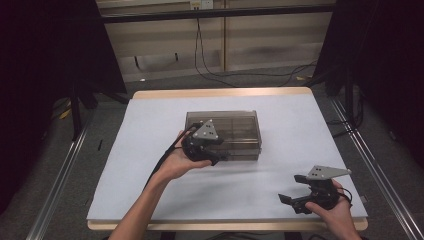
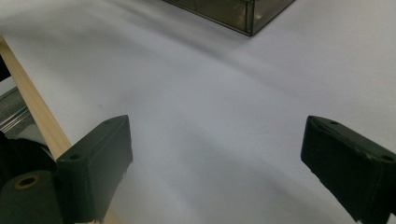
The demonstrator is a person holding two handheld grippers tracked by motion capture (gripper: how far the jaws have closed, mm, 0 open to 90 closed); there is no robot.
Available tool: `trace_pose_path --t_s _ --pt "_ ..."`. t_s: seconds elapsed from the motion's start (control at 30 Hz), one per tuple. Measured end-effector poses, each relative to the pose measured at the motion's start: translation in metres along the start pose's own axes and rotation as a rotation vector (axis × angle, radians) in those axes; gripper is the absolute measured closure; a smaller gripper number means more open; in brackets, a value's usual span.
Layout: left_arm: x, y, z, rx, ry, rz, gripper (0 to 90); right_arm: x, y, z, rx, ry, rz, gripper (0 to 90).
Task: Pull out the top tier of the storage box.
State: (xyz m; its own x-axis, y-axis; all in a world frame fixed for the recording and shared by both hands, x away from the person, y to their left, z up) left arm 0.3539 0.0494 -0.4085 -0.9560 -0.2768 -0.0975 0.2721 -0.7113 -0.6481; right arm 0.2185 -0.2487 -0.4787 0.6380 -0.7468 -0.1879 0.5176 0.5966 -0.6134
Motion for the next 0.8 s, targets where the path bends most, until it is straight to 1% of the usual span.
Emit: trace_pose_path --t_s 0.03,0.07,0.1,0.13,0.2,0.23,0.27,0.33,0.37,0.4,0.43,0.47,0.53,0.67,0.73,0.77,0.8 --pt "-0.0004 0.0014 -0.0003 -0.008 0.000 -0.011 47.4 0.0001 -0.0001 0.0000 0.000 0.000 0.000 9.0" --pt "-0.0004 0.0014 -0.0003 -0.008 0.000 -0.011 47.7 0.0001 -0.0004 0.0000 0.000 0.005 -0.001 9.0" --pt "-0.0002 0.0027 -0.0010 -0.017 0.000 -0.011 48.0 0.0003 -0.0003 0.0000 0.001 0.004 -0.001 9.0" --pt "-0.0004 0.0035 -0.0018 -0.034 0.010 -0.008 48.5 0.0003 -0.0004 0.0000 0.000 0.004 -0.002 9.0" --pt "-0.0007 0.0041 -0.0022 -0.036 0.013 -0.013 48.6 0.0003 -0.0003 0.0000 0.001 0.004 -0.002 9.1" --pt "-0.0009 0.0039 -0.0027 -0.047 0.018 -0.009 48.9 0.0002 -0.0001 0.0000 0.000 0.003 -0.002 9.1" --pt "-0.0006 0.0051 -0.0037 -0.057 0.027 -0.015 48.3 0.0002 0.0001 0.0000 -0.001 0.001 -0.001 9.1" --pt "-0.0007 0.0056 -0.0038 -0.058 0.026 -0.018 48.8 0.0002 0.0001 0.0000 0.000 0.000 -0.001 9.0" --pt "-0.0015 0.0053 -0.0040 -0.081 0.057 -0.021 49.0 0.0002 0.0000 0.0000 0.000 0.002 -0.002 9.0" --pt "-0.0009 0.0062 -0.0040 -0.069 0.036 -0.026 49.0 0.0001 -0.0002 0.0000 0.000 0.003 -0.003 9.0" --pt "-0.0009 0.0062 -0.0040 -0.069 0.036 -0.026 49.5 0.0001 -0.0002 0.0000 0.000 0.003 -0.003 9.0" --pt "-0.0017 0.0077 -0.0050 -0.079 0.045 -0.025 50.8 0.0001 -0.0002 0.0000 0.000 0.003 -0.003 9.0" --pt "-0.0016 0.0087 -0.0057 -0.075 0.046 -0.030 51.9 0.0002 -0.0002 0.0000 0.000 0.003 -0.003 9.0" --pt "-0.0019 0.0084 -0.0051 -0.092 0.062 -0.027 54.6 0.0002 -0.0002 0.0000 0.000 0.003 -0.002 9.0" --pt "-0.0008 0.0096 -0.0042 -0.122 0.095 -0.039 54.5 0.0003 -0.0002 0.0000 0.000 0.003 -0.002 9.0" --pt "-0.0003 0.0107 -0.0046 -0.126 0.104 -0.031 54.4 0.0002 -0.0002 0.0000 0.000 0.003 -0.003 9.1" --pt "-0.0003 0.0107 -0.0046 -0.126 0.104 -0.031 54.5 0.0002 -0.0002 0.0000 0.000 0.003 -0.002 9.0"
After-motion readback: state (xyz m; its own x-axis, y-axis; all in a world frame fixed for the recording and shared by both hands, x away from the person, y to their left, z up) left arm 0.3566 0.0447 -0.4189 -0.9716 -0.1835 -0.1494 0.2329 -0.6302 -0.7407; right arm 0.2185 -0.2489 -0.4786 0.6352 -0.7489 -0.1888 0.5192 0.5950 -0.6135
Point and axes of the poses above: each handheld gripper's, and its own axes: y roughly forward along the jaws, z roughly out of its top, x roughly to its right, the point moved 3 cm from there along y, roughly forward along the jaws, and after that the axes turned 2 degrees about z, right-handed, at the moved point
